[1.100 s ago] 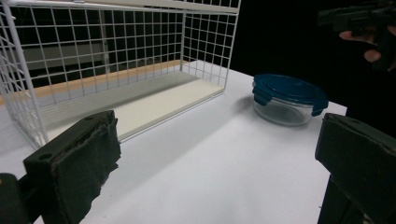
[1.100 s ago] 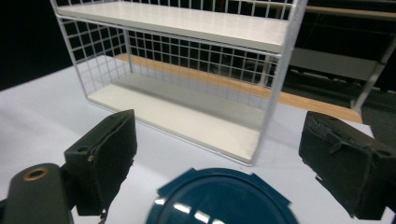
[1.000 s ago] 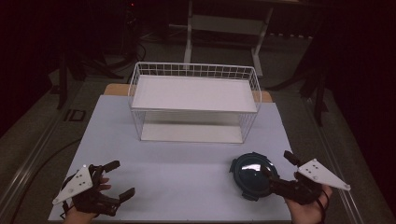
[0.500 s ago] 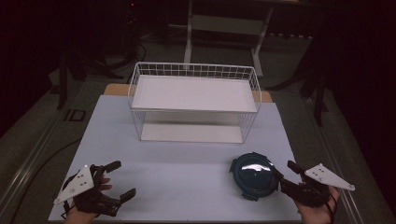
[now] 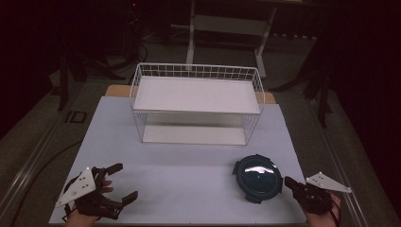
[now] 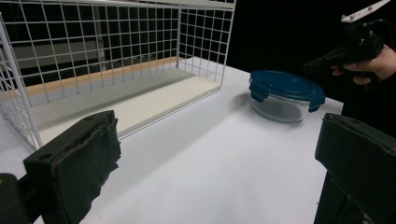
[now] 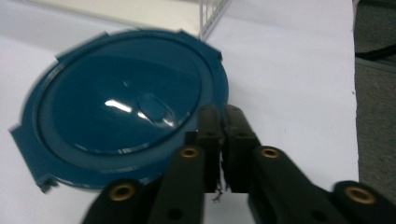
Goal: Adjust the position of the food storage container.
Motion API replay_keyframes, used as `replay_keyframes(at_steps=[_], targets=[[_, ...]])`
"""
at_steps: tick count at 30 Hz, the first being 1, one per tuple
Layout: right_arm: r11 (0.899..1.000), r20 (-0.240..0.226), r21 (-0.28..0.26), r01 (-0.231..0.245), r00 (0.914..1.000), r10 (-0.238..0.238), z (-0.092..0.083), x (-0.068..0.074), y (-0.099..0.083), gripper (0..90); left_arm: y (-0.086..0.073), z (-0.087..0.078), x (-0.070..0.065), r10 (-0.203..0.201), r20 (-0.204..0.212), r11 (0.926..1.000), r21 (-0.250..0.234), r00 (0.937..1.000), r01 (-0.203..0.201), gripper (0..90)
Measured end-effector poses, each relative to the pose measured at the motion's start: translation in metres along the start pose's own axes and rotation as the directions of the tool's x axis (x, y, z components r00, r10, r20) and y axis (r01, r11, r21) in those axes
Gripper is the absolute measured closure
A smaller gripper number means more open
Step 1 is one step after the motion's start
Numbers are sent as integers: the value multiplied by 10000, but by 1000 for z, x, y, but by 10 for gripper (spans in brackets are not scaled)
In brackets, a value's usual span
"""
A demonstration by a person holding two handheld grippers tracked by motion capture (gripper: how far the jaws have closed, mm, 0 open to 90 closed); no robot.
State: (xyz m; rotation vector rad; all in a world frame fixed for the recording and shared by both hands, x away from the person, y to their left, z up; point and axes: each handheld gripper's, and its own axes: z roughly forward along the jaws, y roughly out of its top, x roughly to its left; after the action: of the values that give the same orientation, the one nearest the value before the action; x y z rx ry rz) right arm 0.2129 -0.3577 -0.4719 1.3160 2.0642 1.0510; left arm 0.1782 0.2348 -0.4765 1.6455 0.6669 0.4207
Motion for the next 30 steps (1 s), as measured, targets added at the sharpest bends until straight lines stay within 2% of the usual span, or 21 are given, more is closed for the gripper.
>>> replay_keyframes(at_steps=[4,9,12,19,30], targets=[[9991,-147,373,-217,9996,223,6,-2,-7,899,0,0,0,43,10,10000,38,10000,-43,0],[9976,-337,406,-557,9978,571,9,-5,-11,900,0,0,0,33,3,10000,39,10000,-33,0],[9974,-404,442,-561,9975,579,11,-4,-10,900,0,1,0,39,18,10000,62,10000,-39,0],[9974,-779,564,-448,9957,491,24,2,0,900,-1,2,-1,67,27,9999,109,10000,-68,0],[9979,-1376,655,-16,9904,106,46,21,16,900,-1,2,-2,90,68,9999,127,9999,-90,0]])
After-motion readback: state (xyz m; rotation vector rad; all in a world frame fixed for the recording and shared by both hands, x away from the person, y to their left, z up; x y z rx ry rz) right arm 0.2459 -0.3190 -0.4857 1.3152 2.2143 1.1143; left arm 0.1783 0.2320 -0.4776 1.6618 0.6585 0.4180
